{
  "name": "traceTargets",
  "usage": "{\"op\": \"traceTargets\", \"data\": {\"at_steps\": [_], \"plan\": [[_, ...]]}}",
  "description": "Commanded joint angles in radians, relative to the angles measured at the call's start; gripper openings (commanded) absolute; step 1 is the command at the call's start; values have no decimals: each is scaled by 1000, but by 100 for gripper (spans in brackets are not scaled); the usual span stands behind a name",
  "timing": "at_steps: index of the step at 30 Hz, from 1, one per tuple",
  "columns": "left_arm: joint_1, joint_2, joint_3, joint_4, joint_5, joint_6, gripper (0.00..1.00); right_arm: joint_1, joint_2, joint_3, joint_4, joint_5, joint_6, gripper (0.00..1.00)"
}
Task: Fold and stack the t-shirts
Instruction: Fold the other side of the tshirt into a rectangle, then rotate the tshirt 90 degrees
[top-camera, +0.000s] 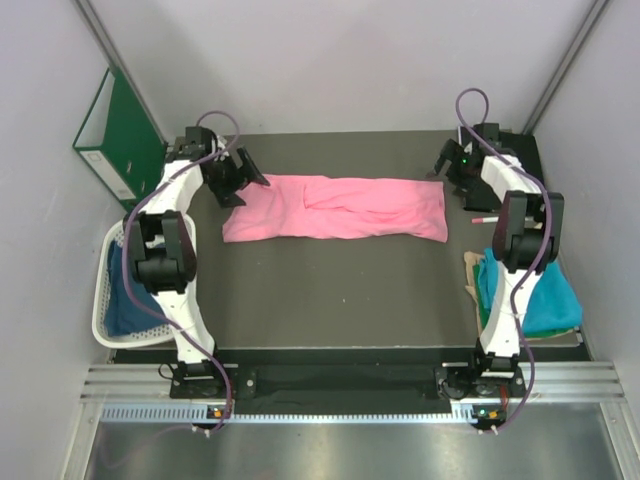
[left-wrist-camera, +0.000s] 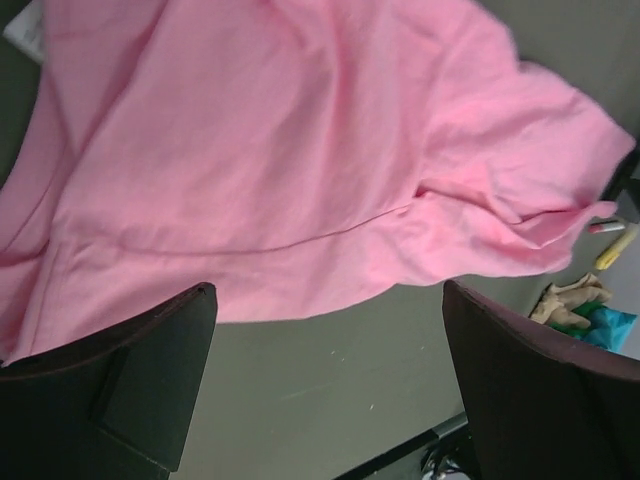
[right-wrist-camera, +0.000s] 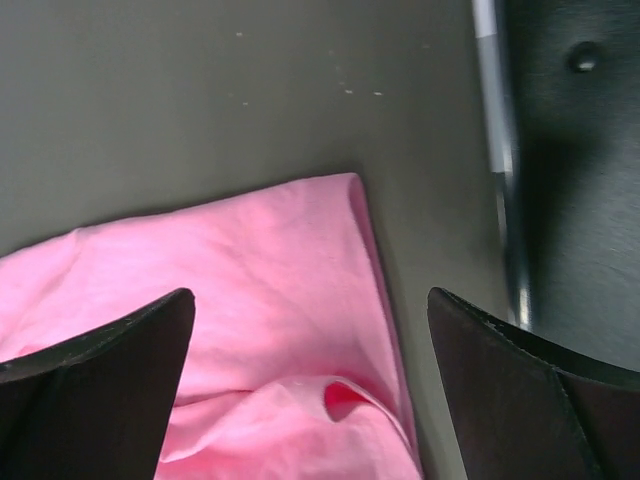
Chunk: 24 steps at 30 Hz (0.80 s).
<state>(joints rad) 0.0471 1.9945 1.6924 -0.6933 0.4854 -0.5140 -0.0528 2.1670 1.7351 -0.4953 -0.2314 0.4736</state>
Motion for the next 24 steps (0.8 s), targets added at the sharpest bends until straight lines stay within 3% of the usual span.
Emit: {"op": "traceTargets", "data": {"at_steps": [1,6,11,14,17,22,24], "plan": [[5,-51,-89,-72,-122,-12,99,10,-85,-2,-63,129,-79,100],[-1,-82,-128,-114,-258,-34,99,10,-59,-23,-65,130,-93,100],[-27,-62,-106,-195,-399,0,99,14,-15,-13,-49,122,-86,93],[-38,-45,-122,-210,-423,6,99,18,7,4,-46,118,-86,90],[-39,-40,-160,-196,-416,0,98,24,30,21,-34,101,-82,81],[-41,-22,-206,-160,-398,-11,86,45,83,55,-42,90,-72,78],[-43,-10,-209,-152,-386,-11,70,45,94,60,-34,92,-67,78]]}}
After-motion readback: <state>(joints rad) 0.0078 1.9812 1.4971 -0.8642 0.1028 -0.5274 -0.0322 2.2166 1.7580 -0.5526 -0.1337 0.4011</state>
